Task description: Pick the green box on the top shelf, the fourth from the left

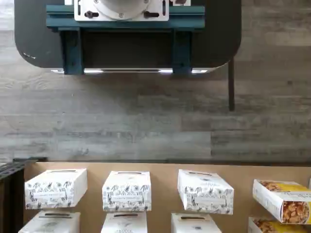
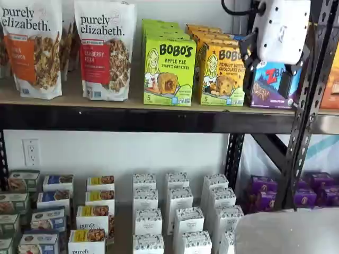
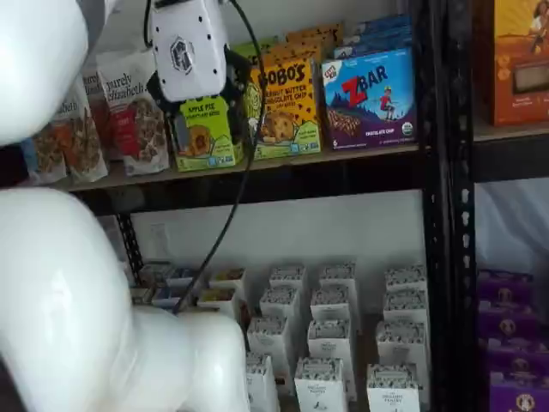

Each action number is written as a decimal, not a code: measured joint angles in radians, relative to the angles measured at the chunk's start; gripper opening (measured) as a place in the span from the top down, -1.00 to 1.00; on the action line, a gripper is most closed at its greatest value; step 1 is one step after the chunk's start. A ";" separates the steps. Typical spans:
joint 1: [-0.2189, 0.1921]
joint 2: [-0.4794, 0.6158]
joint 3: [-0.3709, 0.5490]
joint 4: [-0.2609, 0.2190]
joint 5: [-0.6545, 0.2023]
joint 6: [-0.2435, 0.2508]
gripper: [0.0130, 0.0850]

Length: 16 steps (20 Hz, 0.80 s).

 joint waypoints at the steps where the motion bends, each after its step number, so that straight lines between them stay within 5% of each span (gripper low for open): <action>1: -0.015 -0.003 0.003 0.017 -0.004 -0.009 -1.00; 5: -0.049 -0.011 0.010 0.055 -0.017 -0.027 -1.00; 16: 0.014 -0.012 0.015 0.043 -0.058 0.026 -1.00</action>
